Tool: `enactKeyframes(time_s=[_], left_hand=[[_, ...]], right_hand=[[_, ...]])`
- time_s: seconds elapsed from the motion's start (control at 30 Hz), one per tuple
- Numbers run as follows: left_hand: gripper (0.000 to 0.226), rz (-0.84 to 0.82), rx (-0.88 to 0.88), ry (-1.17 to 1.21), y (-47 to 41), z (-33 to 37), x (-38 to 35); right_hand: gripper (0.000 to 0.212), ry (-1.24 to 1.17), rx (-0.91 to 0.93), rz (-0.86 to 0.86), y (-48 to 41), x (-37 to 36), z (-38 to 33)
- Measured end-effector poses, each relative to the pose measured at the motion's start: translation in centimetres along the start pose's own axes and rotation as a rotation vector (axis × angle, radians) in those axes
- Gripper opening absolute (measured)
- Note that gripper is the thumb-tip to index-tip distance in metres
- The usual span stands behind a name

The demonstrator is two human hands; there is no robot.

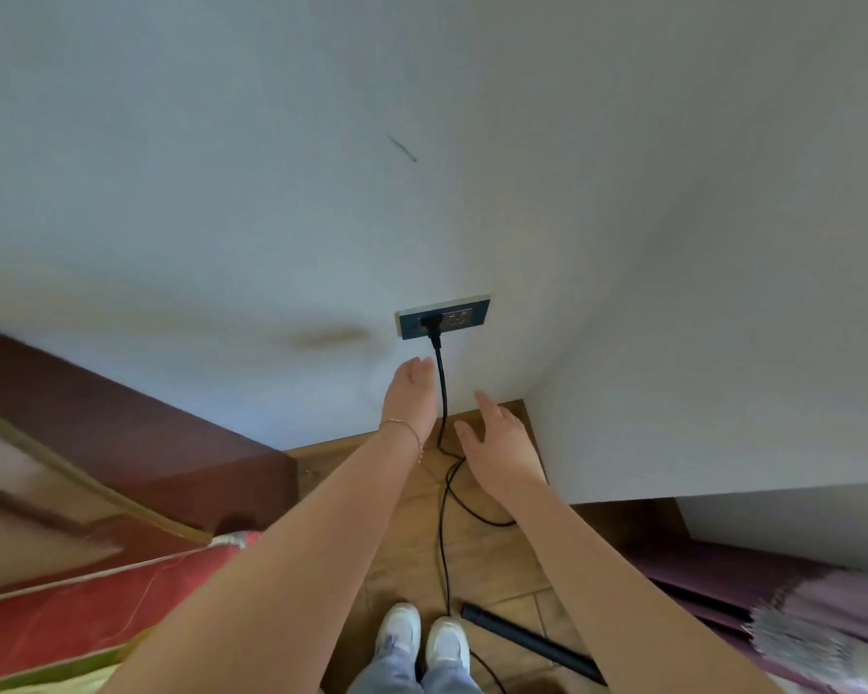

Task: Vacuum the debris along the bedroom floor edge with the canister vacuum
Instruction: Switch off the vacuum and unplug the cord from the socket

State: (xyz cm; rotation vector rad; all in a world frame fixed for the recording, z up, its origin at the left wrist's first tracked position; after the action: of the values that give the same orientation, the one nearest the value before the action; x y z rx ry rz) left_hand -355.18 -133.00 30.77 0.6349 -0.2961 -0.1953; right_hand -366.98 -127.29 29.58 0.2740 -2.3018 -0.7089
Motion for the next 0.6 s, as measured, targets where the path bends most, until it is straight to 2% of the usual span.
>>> enactKeyframes(time_s=[0.1, 0.17, 0.37, 0.5, 0.6], left_hand=[[0.03, -0.006, 0.003, 0.114, -3.2, 0.5, -0.4], [0.027, -0.02, 0.01, 0.189, -5.0, 0.2, -0.7], [0.026, -0.028, 0.052, 0.469, -7.4, -0.5, -1.2], [0.028, -0.056, 0.047, 0.602, -7.6, -0.6, -2.2], [0.033, -0.068, 0.064, 0.65, -7.6, -1.0, -2.9]], right_hand=[[0.053, -0.386, -0.075, -0.045, -2.5, -0.4, 0.2], [0.051, -0.514, -0.103, -0.052, -3.9, -0.9, 0.5], [0.042, -0.635, -0.114, -0.098, -5.6, -2.7, 0.5], [0.021, -0.642, -0.103, -0.11, -5.9, -2.9, 0.7], [0.028, -0.648, -0.071, -0.087, -5.8, -3.1, 1.0]])
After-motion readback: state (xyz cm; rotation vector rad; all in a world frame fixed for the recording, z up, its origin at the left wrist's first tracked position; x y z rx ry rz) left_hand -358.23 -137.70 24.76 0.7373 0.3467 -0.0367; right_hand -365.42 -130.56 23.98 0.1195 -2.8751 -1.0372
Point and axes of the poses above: each hand's wrist, its own y-axis away from the middle knuckle, its own x-axis out of the back of the hand, z = x × y, the point moved 8 cm from there along -y, towards the middle knuckle, and after that the axes turned 10 degrees about -z, right-handed, at the moved point
